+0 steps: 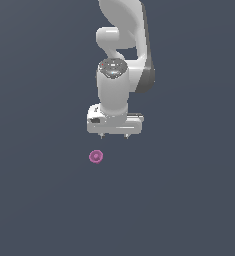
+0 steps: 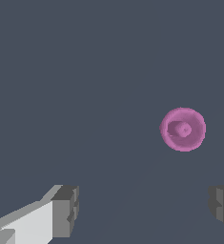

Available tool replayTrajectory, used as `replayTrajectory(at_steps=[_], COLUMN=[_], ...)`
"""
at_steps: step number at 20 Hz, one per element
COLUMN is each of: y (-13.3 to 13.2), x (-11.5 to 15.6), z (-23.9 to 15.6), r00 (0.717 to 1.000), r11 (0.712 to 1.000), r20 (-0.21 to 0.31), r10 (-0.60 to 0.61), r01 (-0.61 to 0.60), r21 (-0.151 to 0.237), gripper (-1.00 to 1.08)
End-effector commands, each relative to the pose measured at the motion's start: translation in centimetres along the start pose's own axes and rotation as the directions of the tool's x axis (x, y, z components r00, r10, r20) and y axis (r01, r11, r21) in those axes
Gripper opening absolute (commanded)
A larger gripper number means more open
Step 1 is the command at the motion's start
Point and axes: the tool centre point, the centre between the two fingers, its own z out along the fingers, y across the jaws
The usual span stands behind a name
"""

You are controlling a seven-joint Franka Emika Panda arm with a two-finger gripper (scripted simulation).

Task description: Pick up the object and move it to a goal position.

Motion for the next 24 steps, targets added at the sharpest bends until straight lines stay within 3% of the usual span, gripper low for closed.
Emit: replayTrajectory(at_steps=[1, 14, 24], y=[0.0, -0.8, 2.3], x=[0.0, 0.2, 1.8], z=[0.0, -1.7, 1.5], r00=[1.0, 1.0, 1.0], r11=[1.0, 1.0, 1.0], r20=[0.0, -0.006, 0.002], r10=[0.0, -0.025, 0.021], r01=[0.0, 0.025, -0.021], r21=[0.0, -0.014, -0.006], gripper=[1.0, 1.0, 1.0])
